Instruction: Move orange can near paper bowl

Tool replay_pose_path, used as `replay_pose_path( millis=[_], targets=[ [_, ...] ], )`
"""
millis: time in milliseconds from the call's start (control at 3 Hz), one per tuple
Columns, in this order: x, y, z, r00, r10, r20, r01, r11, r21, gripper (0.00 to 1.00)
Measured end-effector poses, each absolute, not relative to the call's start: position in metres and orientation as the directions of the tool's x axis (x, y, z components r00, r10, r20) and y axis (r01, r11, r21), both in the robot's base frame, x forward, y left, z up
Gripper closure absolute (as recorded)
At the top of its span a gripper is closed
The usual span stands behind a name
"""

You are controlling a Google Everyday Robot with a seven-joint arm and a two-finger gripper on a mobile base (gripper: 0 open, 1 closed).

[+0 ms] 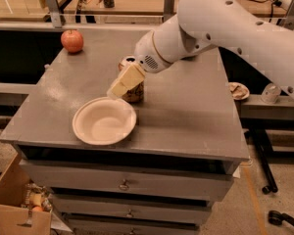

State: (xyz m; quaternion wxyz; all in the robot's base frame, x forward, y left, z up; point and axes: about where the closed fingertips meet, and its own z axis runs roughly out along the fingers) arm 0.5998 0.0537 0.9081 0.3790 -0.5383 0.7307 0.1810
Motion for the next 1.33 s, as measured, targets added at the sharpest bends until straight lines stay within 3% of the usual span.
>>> replay_pose_path(
  millis=[333,1000,1333],
  targets=[
    [0.599,0.053,0.908,-0.131,-0.653,-0.746,-0.924,0.353,-0.146,0.00],
    [0.552,-0.028,0.928,-0.197,-0.712,-0.674,-0.890,0.418,-0.182,0.00],
    [0.550,-0.031,0.930,-0.199,-0.713,-0.672,-0.887,0.423,-0.186,0.00]
  ],
)
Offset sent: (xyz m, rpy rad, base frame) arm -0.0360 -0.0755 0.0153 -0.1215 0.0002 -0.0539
